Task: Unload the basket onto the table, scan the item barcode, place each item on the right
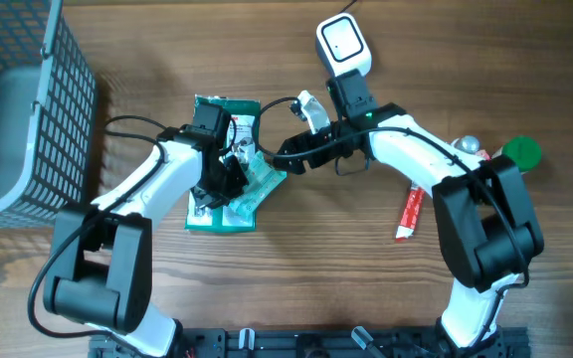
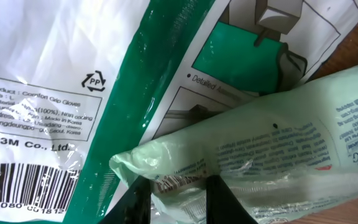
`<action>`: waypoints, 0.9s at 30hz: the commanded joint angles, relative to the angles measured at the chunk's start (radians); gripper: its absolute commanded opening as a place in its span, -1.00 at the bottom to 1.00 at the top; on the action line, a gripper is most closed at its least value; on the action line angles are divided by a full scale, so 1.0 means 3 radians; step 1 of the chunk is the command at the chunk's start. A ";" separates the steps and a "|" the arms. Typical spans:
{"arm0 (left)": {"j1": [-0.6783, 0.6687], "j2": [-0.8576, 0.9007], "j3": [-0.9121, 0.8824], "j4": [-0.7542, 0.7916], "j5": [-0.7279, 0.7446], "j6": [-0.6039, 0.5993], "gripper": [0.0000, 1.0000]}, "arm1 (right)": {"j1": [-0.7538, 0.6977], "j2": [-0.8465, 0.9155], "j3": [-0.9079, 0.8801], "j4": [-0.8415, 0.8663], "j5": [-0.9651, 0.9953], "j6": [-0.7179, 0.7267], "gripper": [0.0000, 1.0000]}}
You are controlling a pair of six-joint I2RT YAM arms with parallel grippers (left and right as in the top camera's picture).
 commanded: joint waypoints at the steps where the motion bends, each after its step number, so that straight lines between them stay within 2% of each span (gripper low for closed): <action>1: -0.0017 0.0226 -0.0036 0.0046 -0.0140 -0.0033 -0.58 | 0.0018 0.0071 -0.0217 0.0231 -0.0374 0.0226 0.72; 11: -0.0017 0.0240 -0.0038 0.0045 -0.0164 -0.0033 -0.57 | 0.0146 0.0071 -0.0542 0.0753 -0.0392 0.0772 0.41; 18: -0.0017 0.0240 -0.0038 0.0045 -0.0214 -0.0033 -0.57 | 0.0317 0.0071 -0.0542 0.1033 -0.0301 0.1186 0.05; 22: -0.0017 0.0240 -0.0038 0.0045 -0.0214 -0.0033 -0.57 | 0.0390 0.0074 -0.0542 0.1077 -0.0159 0.1292 0.06; 24: -0.0017 0.0240 -0.0038 0.0045 -0.0214 -0.0033 -0.57 | 0.0411 0.0074 -0.0542 0.1074 -0.0131 0.1293 0.15; 27: -0.0017 0.0240 -0.0038 0.0045 -0.0214 -0.0033 -0.57 | 0.0444 0.0074 -0.0546 0.1041 0.0094 0.1298 0.18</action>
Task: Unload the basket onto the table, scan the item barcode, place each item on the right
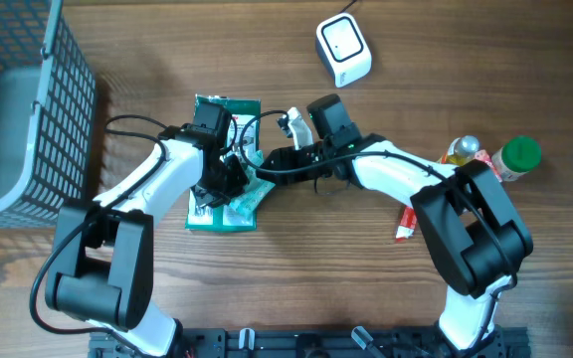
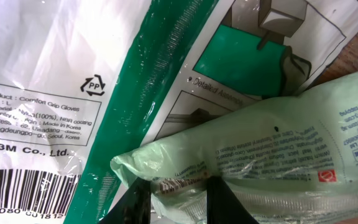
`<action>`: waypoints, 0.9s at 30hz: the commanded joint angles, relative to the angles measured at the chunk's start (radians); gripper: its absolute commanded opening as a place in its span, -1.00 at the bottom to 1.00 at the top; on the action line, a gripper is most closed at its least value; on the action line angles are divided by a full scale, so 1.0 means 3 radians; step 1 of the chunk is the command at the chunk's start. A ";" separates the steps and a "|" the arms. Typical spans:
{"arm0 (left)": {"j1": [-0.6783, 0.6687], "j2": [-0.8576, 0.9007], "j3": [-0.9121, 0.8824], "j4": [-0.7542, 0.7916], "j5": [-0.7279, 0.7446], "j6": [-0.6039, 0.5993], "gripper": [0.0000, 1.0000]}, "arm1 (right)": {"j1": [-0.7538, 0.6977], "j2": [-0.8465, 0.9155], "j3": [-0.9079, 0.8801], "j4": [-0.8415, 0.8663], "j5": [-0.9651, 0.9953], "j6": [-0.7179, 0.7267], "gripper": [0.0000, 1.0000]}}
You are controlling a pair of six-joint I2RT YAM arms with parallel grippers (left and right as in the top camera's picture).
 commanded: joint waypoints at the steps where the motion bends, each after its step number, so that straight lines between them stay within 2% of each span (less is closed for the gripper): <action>1: -0.0017 0.0191 -0.0065 0.0036 -0.0212 -0.0033 -0.57 | 0.0094 0.0067 -0.0032 -0.0017 0.0201 0.0067 0.19; 6: -0.0017 0.0191 -0.0065 0.0036 -0.0212 -0.0033 -0.57 | 0.0099 0.0067 -0.0043 -0.0022 0.0235 0.0122 0.23; 10: -0.0017 0.0191 -0.0065 0.0036 -0.0212 -0.0033 -0.57 | 0.0100 0.0067 -0.0045 -0.0086 0.0365 0.0126 0.36; 18: -0.0017 0.0191 -0.0065 0.0037 -0.0212 -0.0034 -0.57 | 0.0113 0.0069 -0.0088 -0.0120 0.0430 0.0136 0.37; 22: -0.0017 0.0191 -0.0065 0.0037 -0.0212 -0.0033 -0.57 | 0.0142 0.0069 -0.0088 -0.0061 0.0216 0.0195 0.25; 27: -0.0017 0.0191 -0.0065 0.0037 -0.0212 -0.0033 -0.57 | 0.0186 0.0069 -0.0088 -0.0006 0.0094 0.0193 -0.07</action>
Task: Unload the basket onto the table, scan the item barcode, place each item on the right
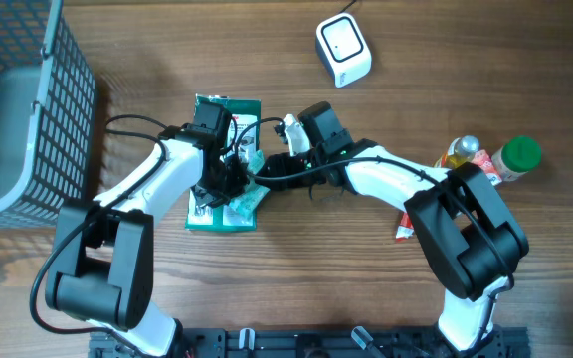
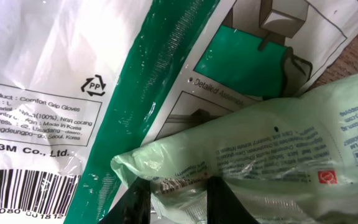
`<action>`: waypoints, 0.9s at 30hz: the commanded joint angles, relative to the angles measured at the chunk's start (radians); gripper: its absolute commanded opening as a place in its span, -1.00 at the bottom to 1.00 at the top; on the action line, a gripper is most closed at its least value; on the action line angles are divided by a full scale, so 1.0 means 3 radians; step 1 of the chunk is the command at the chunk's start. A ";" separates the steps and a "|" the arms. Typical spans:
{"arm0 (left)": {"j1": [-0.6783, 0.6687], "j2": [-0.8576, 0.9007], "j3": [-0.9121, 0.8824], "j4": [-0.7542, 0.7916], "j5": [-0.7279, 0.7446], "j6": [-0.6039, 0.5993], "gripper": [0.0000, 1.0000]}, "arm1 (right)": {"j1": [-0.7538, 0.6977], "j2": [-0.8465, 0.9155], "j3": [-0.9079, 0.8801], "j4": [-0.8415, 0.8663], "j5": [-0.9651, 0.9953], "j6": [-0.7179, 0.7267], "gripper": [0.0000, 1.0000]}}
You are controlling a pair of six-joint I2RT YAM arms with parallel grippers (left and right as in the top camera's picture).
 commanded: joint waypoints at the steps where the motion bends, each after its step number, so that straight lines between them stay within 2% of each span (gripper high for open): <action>1: -0.0017 0.0188 -0.0065 0.0036 -0.0211 -0.0033 -0.57 | 0.0052 0.0069 -0.0050 0.0036 -0.0192 0.0003 -0.12; 8: -0.0015 0.0188 -0.0065 0.0031 -0.0261 -0.0032 -0.52 | 0.0052 0.0069 -0.0050 -0.0019 0.0022 -0.0003 -0.58; 11: -0.0003 0.0187 -0.0064 -0.0004 -0.0270 -0.0032 -0.53 | 0.0051 0.0069 -0.0050 -0.0151 0.0217 -0.0003 -0.71; 18: 0.0229 0.0093 0.0111 -0.0179 -0.0271 0.0015 -0.42 | 0.0051 0.0066 -0.0048 -0.0209 0.0284 -0.0099 -0.72; 20: 0.0354 0.0008 0.0210 -0.0200 -0.0271 0.0172 -0.42 | 0.0050 0.0060 -0.0047 -0.0202 0.0285 -0.0114 -0.74; 22: 0.0444 -0.0062 0.0271 -0.0206 -0.0296 0.0183 -0.41 | 0.0050 0.0043 -0.0047 -0.0198 0.0285 -0.0177 -0.77; 24: 0.0561 -0.0160 0.0341 -0.0220 -0.0292 0.0182 -0.43 | 0.0050 0.0004 -0.0047 -0.0197 0.0285 -0.0179 -0.91; 27: 0.0652 -0.0374 0.0528 -0.0299 -0.0294 0.0315 -0.41 | 0.0050 -0.0135 -0.0003 -0.0205 0.0312 -0.0298 -0.91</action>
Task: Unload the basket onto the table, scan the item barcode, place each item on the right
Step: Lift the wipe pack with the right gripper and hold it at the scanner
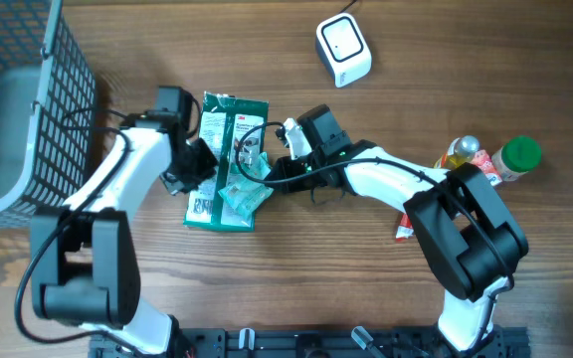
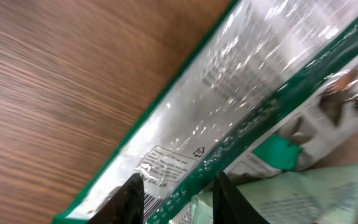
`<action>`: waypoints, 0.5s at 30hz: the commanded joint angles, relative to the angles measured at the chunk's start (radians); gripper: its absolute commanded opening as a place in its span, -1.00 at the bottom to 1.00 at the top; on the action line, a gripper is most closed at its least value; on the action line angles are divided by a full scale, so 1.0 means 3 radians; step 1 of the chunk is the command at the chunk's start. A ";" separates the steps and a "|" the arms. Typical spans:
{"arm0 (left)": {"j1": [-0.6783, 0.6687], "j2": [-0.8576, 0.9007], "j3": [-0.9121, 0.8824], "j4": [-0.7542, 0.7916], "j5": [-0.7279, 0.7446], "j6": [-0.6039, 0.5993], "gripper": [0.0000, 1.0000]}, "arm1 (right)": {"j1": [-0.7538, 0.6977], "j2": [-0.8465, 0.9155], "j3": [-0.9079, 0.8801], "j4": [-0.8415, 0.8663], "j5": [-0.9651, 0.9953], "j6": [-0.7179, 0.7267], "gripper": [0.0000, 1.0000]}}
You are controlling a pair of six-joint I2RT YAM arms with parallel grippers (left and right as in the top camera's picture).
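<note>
A green and white glove package (image 1: 229, 149) lies flat on the table, its printed back and barcode end showing in the left wrist view (image 2: 229, 106). A pale green wipes packet (image 1: 247, 195) lies on its lower right part (image 2: 291, 193). My left gripper (image 1: 189, 162) is at the package's left edge, open (image 2: 176, 199), with nothing between its fingers. My right gripper (image 1: 265, 171) is at the pale packet's upper edge; its jaws are hidden from above. The white scanner (image 1: 343, 47) stands at the back.
A wire basket (image 1: 28, 89) holding a grey bin fills the far left. At the right stand a green-capped bottle (image 1: 520, 152) and a small yellow bottle (image 1: 463, 149). A red tube (image 1: 410, 214) lies near the right arm.
My left gripper was shut on the end of the pale green packet; now it is open, off the packet and further left, over the glove package's edge. The right gripper is still at the packet.
My left gripper stayed shut on the pale packet's end over the glove package through all earlier moments. My right gripper stood to the right of the packet, then closer, then at its edge. Now the left has let go and moved left.
</note>
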 commanded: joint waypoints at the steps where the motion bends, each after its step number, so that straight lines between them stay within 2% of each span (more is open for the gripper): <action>1: 0.0094 -0.0392 0.0337 -0.0069 -0.0076 0.0336 -0.38 | 0.0031 -0.0197 0.0032 -0.0043 0.0158 -0.0183 -0.91; 4: 0.0095 -0.0684 0.0665 -0.0083 -0.0083 0.0521 -0.24 | 0.0031 -0.0423 0.0062 -0.0150 0.0268 -0.0290 -0.91; 7: 0.0095 -0.0974 0.1005 -0.0061 -0.0308 0.0590 0.10 | 0.0031 -0.0708 0.0067 -0.0306 0.0441 -0.0490 -0.92; 8: 0.0095 -0.1086 0.1077 0.0003 -0.0351 0.0589 0.73 | 0.0031 -0.0816 0.0067 -0.0346 0.0479 -0.0571 -0.92; 9: 0.0095 -0.1219 0.1092 0.0092 -0.0348 0.0589 1.00 | 0.0031 -0.0937 0.0067 -0.0381 0.0495 -0.0635 -0.91; 12: 0.0095 -0.1400 0.1092 0.0089 -0.0348 0.0589 1.00 | 0.0017 -0.1143 0.0136 -0.0524 0.0538 -0.0675 -0.91; 15: 0.0095 -0.1478 0.1092 0.0081 -0.0348 0.0589 0.99 | -0.0095 -0.1233 0.0722 -0.1401 0.0568 -0.1119 -0.92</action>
